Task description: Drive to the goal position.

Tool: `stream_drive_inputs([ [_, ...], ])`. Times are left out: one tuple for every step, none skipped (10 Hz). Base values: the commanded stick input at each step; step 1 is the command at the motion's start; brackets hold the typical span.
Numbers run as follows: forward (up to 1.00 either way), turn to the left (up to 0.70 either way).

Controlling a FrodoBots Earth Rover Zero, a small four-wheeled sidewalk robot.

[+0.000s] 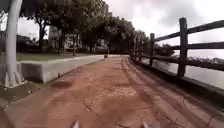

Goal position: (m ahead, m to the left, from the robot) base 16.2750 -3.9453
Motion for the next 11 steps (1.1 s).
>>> stream_drive_inputs([
  [0.7, 0.0],
  [0.7, 0.0],
  [0.7, 0.0],
  [0.7, 0.0],
  [0.7, 0.0],
  [0.7, 0.0],
  [0.7, 0.0],
  [0.7, 0.0],
  [0.7, 0.0],
  [0.7, 0.0],
  [0.7, 0.0],
])
